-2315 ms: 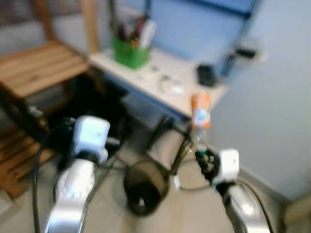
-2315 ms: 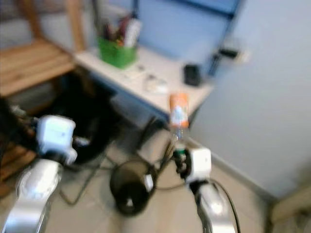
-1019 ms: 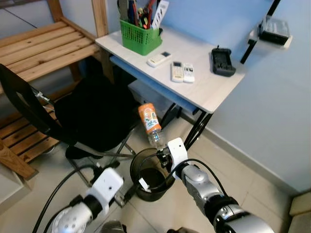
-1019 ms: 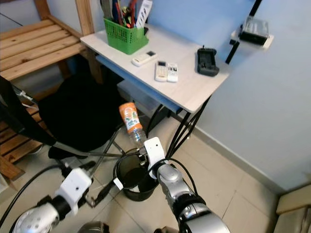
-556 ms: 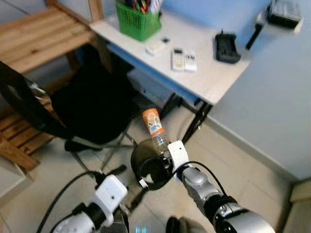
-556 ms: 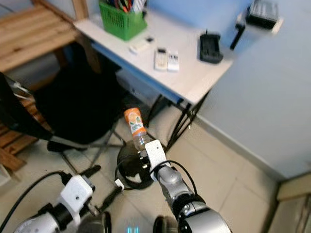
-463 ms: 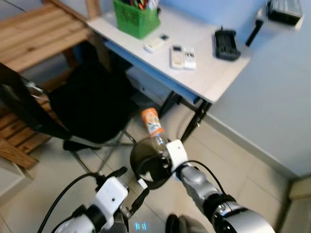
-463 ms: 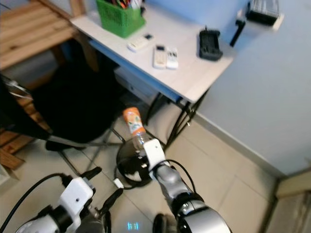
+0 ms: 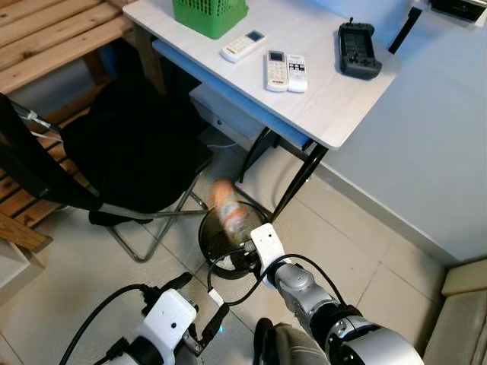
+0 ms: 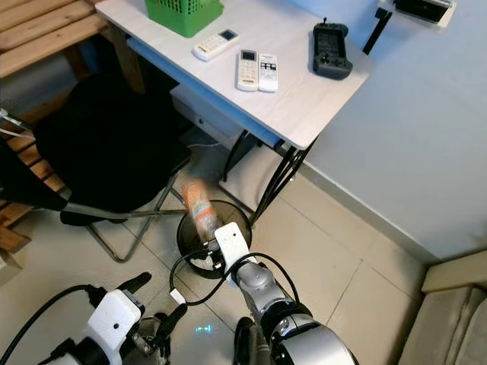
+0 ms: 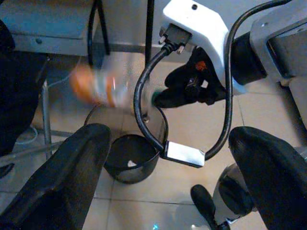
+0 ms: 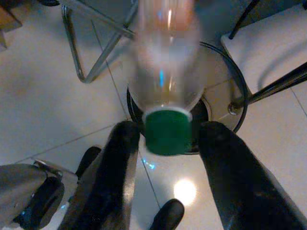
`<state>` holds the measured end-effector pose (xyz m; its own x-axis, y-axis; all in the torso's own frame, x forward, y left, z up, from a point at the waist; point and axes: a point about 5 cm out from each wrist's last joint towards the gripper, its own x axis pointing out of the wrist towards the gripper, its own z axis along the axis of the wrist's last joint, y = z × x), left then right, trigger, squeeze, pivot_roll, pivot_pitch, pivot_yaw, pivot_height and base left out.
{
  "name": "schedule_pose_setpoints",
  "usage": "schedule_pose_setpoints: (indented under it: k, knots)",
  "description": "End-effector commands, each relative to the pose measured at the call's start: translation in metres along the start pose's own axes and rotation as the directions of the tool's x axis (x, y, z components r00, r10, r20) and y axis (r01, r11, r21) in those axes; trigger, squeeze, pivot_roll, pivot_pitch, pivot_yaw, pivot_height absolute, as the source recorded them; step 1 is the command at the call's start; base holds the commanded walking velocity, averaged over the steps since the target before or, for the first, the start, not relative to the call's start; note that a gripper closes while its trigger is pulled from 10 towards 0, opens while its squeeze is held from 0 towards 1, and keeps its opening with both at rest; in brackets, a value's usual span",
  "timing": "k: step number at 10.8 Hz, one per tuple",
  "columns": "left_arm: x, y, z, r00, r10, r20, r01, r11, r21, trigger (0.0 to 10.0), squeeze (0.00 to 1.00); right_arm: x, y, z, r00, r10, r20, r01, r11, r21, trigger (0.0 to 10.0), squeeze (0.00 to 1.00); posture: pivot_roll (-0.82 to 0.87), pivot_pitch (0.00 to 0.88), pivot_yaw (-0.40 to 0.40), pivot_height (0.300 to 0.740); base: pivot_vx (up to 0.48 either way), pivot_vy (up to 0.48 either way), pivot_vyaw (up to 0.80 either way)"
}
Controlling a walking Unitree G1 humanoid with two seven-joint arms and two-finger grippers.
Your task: Clean up the room
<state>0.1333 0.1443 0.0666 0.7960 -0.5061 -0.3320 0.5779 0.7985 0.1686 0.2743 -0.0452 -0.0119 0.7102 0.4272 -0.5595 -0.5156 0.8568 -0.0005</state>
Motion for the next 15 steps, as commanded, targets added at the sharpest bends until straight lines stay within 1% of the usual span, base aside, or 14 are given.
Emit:
schedule_pose_setpoints:
  k: [1, 4, 5, 6, 7, 8, 9, 10, 11, 12, 13, 14, 15]
  knots:
    - [-0.002, -0.004, -0.001, 1.0, -0.004, -0.012, 0.004, 1.0, -0.006, 10.0, 0.0, 0.001, 0.007, -0.002, 1.0, 0.018, -0.019, -0.018, 1.0, 0.012, 10.0, 1.0, 0.32, 0.285, -0.109, 0.74, 0.0, 0.0, 0.0]
    - [-0.001, 0.0, -0.001, 1.0, 0.004, -0.012, -0.004, 1.0, -0.001, 10.0, 0.0, 0.002, 0.007, 0.001, 1.0, 0.017, -0.004, -0.017, 0.999, 0.037, 10.0, 1.0, 0.31, 0.275, -0.11, 0.74, 0.0, 0.0, 0.0]
    - [0.003, 0.005, 0.001, 1.0, 0.022, 0.0, -0.022, 1.0, 0.011, 10.0, 0.0, 0.003, 0.004, 0.009, 1.0, 0.002, 0.026, -0.003, 0.999, 0.041, 10.0, 1.0, 0.3, 0.259, -0.106, 0.74, 0.0, 0.0, 0.0]
    - [0.008, 0.012, 0.004, 0.998, 0.055, 0.011, -0.055, 0.998, 0.016, 10.0, 0.0, 0.003, 0.001, 0.017, 0.998, -0.011, 0.065, 0.008, 0.999, 0.05, 10.0, 0.0, 0.29, 0.247, -0.103, 0.74, 0.0, 0.0, 0.0]
    - [0.016, 0.027, 0.011, 0.989, 0.144, 0.021, -0.144, 0.989, -0.019, 10.0, 0.0, 0.003, -0.007, 0.03, 0.989, -0.038, 0.143, 0.027, 0.996, 0.081, 10.0, 0.0, 0.27, 0.214, -0.096, 0.74, 0.0, 0.0, 0.0]
    - [0.022, 0.039, 0.021, 0.972, 0.229, 0.052, -0.224, 0.97, -0.093, 10.0, 0.0, -0.001, -0.02, 0.038, 0.973, -0.073, 0.218, 0.05, 0.993, 0.106, 10.0, 0.0, 0.23, 0.168, -0.087, 0.74, 0.0, 0.0, 0.0]
    - [0.028, 0.05, 0.035, 0.948, 0.298, 0.111, -0.282, 0.95, -0.138, 10.0, 0.0, -0.009, -0.042, 0.045, 0.94, -0.141, 0.311, 0.104, 0.986, 0.132, 10.0, 0.0, 0.2, 0.131, -0.078, 0.74, 0.0, 0.0, 0.0]
    - [0.035, 0.065, 0.044, 0.918, 0.364, 0.154, -0.344, 0.928, -0.145, 10.0, 0.0, -0.019, -0.063, 0.049, 0.901, -0.226, 0.371, 0.168, 0.969, 0.183, 10.0, 0.0, 0.16, 0.073, -0.064, 0.74, 0.0, 0.0, 0.0]
    - [0.037, 0.075, 0.052, 0.893, 0.413, 0.181, -0.39, 0.909, -0.149, 10.0, 0.0, -0.03, -0.078, 0.051, 0.861, -0.296, 0.413, 0.226, 0.951, 0.211, 10.0, 0.0, 0.15, 0.053, -0.058, 0.74, 0.0, 0.0, 0.0]
    - [0.035, 0.087, 0.067, 0.848, 0.476, 0.232, -0.453, 0.879, -0.15, 10.0, 0.0, -0.054, -0.095, 0.053, 0.784, -0.369, 0.5, 0.299, 0.929, 0.216, 10.0, 0.0, 0.12, 0.012, -0.044, 0.74, 0.0, 0.0, 0.0]
    - [0.033, 0.091, 0.073, 0.828, 0.5, 0.254, -0.479, 0.866, -0.145, 10.0, 0.0, -0.065, -0.098, 0.052, 0.758, -0.378, 0.532, 0.319, 0.926, 0.203, 10.0, 0.0, 0.11, 0.003, -0.038, 0.74, 0.0, 0.0, 0.0]
    - [0.035, 0.1, 0.081, 0.786, 0.554, 0.275, -0.531, 0.832, -0.161, 10.0, 0.0, -0.088, -0.099, 0.047, 0.719, -0.402, 0.567, 0.332, 0.915, 0.228, 10.0, 0.0, 0.09, 0.0, -0.033, 0.74, 0.0, 0.0, 0.0]
    - [0.041, 0.102, 0.081, 0.777, 0.565, 0.278, -0.541, 0.825, -0.162, 10.0, 0.0, -0.106, -0.091, 0.038, 0.71, -0.372, 0.599, 0.284, 0.928, 0.239, 10.0, 0.0, 0.07, 0.0, -0.047, 0.74, 0.0, 0.0, 0.0]
